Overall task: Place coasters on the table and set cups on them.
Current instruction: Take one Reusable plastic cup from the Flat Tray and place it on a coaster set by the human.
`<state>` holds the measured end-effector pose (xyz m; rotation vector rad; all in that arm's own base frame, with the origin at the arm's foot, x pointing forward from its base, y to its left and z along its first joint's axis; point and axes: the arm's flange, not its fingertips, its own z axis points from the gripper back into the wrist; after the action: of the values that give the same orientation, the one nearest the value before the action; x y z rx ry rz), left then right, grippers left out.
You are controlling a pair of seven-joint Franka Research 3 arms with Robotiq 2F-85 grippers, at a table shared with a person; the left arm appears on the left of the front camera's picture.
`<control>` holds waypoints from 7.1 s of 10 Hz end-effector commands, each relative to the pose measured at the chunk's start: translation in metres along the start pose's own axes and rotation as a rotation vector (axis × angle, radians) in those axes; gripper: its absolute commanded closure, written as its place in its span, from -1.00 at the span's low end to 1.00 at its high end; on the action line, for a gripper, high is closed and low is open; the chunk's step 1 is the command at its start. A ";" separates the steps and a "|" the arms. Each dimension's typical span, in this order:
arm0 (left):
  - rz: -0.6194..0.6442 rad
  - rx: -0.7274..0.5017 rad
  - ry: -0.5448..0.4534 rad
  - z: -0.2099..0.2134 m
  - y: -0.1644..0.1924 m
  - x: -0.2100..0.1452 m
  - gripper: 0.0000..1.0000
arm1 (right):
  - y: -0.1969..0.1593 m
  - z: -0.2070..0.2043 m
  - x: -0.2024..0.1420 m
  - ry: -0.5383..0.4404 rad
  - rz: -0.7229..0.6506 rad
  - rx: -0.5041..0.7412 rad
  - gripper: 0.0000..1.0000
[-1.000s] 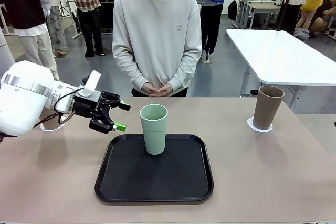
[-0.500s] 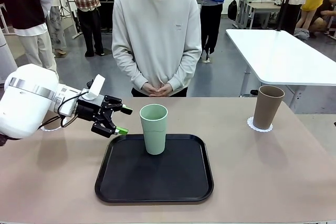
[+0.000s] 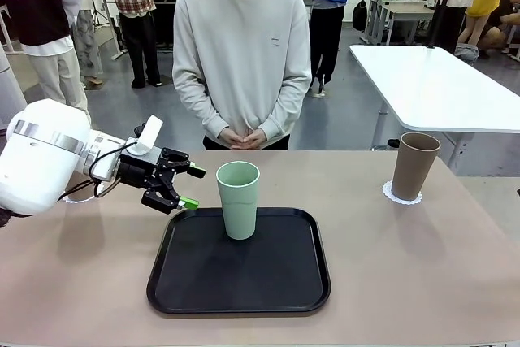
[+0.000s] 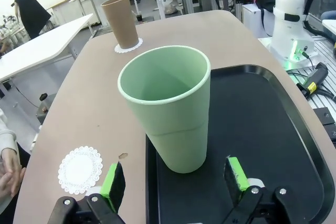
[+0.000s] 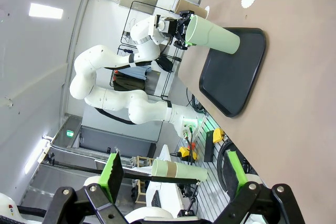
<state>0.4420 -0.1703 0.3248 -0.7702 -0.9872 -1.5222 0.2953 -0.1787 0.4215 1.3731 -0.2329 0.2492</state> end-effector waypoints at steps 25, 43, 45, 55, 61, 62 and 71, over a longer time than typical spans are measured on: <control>0.006 -0.057 -0.045 -0.076 0.016 -0.002 -1.00 | -0.001 -0.001 -0.002 0.000 0.004 0.009 -1.00; -0.062 -0.046 -0.070 -0.088 0.021 0.010 -1.00 | -0.001 -0.001 -0.002 0.000 0.004 0.009 -1.00; -0.067 -0.053 -0.074 -0.090 0.022 0.010 -1.00 | -0.001 -0.001 -0.002 0.000 0.004 0.009 -1.00; -0.059 -0.096 -0.095 -0.113 0.029 0.014 -1.00 | -0.001 -0.001 -0.002 0.000 0.004 0.009 -1.00; -0.065 -0.099 -0.095 -0.112 0.024 0.016 -1.00 | -0.001 -0.001 -0.002 0.000 0.004 0.009 -1.00; -0.056 -0.104 -0.091 -0.112 0.023 0.015 -1.00 | -0.001 -0.001 -0.002 0.000 0.004 0.009 -1.00; 0.054 -0.135 -0.013 -0.110 0.024 0.010 -1.00 | -0.001 -0.001 -0.002 0.000 0.004 0.009 -1.00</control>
<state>0.4682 -0.2701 0.2897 -0.9023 -0.9077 -1.5421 0.2953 -0.1787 0.4215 1.3731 -0.2329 0.2492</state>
